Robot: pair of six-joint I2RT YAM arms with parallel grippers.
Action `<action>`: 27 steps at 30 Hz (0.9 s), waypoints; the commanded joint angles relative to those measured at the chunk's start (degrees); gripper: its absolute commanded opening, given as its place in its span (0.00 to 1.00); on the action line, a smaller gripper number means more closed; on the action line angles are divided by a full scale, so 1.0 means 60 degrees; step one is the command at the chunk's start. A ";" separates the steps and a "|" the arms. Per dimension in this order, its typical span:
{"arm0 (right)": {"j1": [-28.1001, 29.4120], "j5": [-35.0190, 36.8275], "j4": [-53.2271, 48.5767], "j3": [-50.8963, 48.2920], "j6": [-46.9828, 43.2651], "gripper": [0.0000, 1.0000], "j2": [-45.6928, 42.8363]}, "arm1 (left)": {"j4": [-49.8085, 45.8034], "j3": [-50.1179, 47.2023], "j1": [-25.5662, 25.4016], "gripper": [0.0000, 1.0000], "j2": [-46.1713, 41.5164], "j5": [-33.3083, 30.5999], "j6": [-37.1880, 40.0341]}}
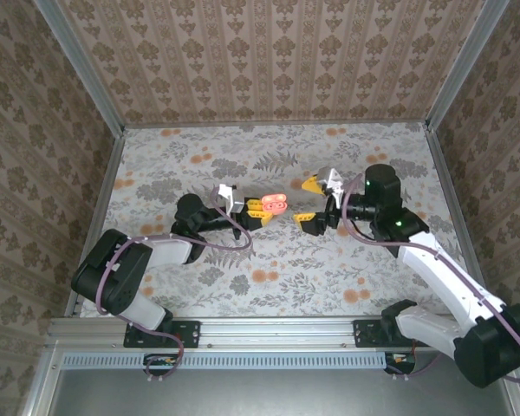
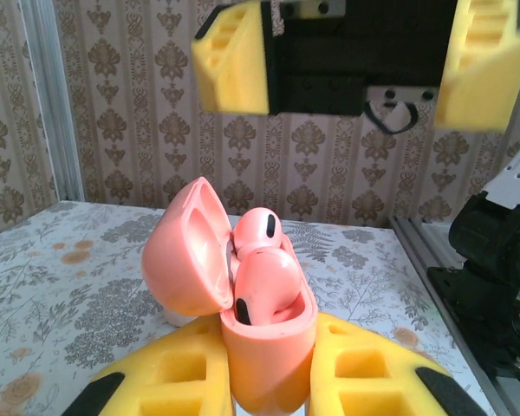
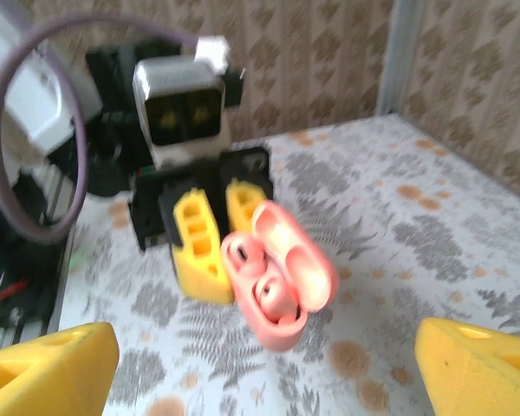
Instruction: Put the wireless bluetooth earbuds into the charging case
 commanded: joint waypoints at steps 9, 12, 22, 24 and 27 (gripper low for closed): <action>0.0616 -0.1094 -0.1639 0.1481 -0.2507 0.87 0.1960 | 0.0191 0.0349 0.0033 0.00 -0.0309 0.0543 -0.0166; 0.0848 -0.1194 -0.1706 0.1659 -0.2624 0.86 0.2316 | 0.0186 0.0350 0.0034 0.00 -0.0320 0.0536 -0.0164; 0.0998 -0.1571 -0.1537 0.1858 -0.2612 0.76 0.2534 | 0.0143 0.0341 0.0062 0.00 -0.0298 0.0405 -0.0156; 0.0968 -0.1582 -0.1452 0.1779 -0.2625 0.73 0.2352 | 0.0131 0.0320 0.0058 0.00 -0.0282 0.0350 -0.0150; 0.0917 -0.1699 -0.1353 0.1591 -0.2701 0.68 0.1967 | 0.0130 0.0306 0.0062 0.00 -0.0244 0.0294 -0.0151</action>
